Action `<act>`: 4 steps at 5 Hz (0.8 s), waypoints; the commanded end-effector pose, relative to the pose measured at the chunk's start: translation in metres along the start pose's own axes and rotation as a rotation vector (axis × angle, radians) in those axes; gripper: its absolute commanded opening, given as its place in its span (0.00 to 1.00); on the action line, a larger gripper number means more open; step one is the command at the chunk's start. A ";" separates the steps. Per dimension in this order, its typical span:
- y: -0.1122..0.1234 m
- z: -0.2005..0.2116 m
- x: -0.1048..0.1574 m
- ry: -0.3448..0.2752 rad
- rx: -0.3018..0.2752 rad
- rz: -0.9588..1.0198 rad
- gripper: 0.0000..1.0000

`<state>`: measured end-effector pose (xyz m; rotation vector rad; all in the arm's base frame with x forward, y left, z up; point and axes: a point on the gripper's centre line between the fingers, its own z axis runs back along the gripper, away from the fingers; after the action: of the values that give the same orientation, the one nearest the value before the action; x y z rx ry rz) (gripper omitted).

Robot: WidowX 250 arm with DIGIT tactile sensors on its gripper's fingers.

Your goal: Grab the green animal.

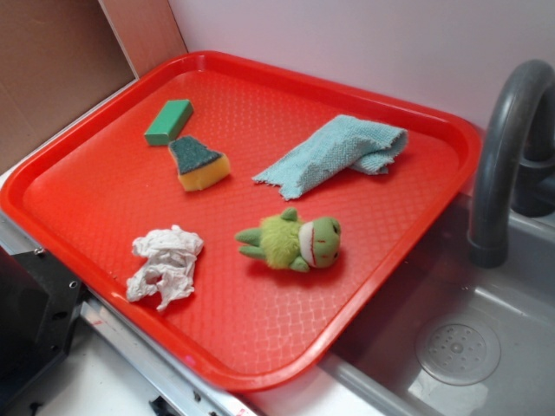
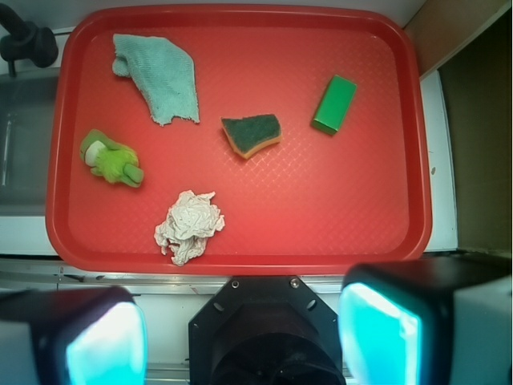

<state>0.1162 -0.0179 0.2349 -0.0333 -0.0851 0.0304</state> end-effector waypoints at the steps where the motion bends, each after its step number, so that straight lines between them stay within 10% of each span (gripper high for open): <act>1: 0.000 0.000 0.000 0.000 0.000 0.000 1.00; 4: -0.061 -0.053 0.048 -0.190 -0.014 -0.539 1.00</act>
<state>0.1717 -0.0758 0.1777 -0.0153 -0.2513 -0.5093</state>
